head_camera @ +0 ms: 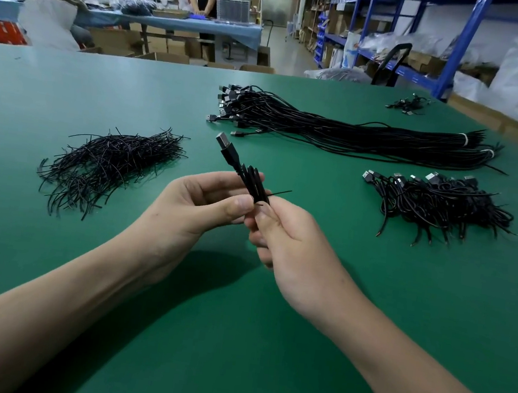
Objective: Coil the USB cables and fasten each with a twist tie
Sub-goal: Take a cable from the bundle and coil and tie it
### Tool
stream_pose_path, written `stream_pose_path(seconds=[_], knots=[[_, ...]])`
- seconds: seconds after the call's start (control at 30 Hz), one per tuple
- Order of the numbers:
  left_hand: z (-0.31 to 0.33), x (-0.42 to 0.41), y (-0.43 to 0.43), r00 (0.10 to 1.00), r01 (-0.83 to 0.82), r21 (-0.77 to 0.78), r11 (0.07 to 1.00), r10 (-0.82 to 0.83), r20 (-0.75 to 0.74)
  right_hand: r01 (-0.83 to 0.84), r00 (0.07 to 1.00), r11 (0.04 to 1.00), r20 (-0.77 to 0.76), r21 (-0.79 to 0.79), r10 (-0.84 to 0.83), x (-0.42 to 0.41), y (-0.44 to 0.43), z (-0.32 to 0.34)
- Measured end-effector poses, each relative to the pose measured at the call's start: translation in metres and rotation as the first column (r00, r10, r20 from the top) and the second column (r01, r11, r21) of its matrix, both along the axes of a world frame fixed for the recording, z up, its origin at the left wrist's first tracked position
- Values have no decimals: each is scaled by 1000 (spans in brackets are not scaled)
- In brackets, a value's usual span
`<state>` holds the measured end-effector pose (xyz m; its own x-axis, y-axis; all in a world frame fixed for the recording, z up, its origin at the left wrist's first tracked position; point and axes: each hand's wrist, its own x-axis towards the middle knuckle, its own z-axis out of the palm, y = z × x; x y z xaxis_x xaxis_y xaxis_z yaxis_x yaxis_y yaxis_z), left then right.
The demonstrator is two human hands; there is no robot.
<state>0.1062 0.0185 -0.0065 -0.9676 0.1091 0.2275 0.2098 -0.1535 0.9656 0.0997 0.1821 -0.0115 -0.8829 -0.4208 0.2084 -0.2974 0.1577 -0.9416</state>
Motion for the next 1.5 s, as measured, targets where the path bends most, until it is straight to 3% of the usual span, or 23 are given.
stream_pose_path(seconds=[0.23,0.43,0.63,0.77,0.87,0.97,1.1,1.2,1.27,1.4,1.5], knots=[[4,4,4,999,-3,24,1000,4,-49,-130,970,971,175,-200,166,3,6,7],[7,6,1,999,32,-4,999,-32,-44,-262,899,927,282,-269,336,2,11,10],[7,5,1,999,34,28,999,-34,-14,-261,869,932,359,-252,340,0,12,13],[6,4,0,1000,-16,40,999,15,9,-257,806,894,430,-366,408,0,13,17],[5,3,0,999,-45,35,998,44,9,-260,830,904,399,-340,389,2,12,16],[7,3,3,998,-32,-1,999,32,-54,-227,900,952,329,-206,286,2,9,13],[6,4,5,994,-73,-37,997,70,-87,-110,988,993,115,40,105,2,6,8],[5,4,7,992,-87,-40,995,83,-96,-14,999,987,-49,158,22,2,6,4],[4,4,9,990,-98,-45,994,93,-102,8,995,985,-96,174,9,3,5,3],[4,3,10,987,-142,-37,989,139,-75,-31,999,991,-21,127,34,4,5,7],[7,3,9,985,-165,2,986,165,-47,63,991,983,-127,170,-42,4,9,9]])
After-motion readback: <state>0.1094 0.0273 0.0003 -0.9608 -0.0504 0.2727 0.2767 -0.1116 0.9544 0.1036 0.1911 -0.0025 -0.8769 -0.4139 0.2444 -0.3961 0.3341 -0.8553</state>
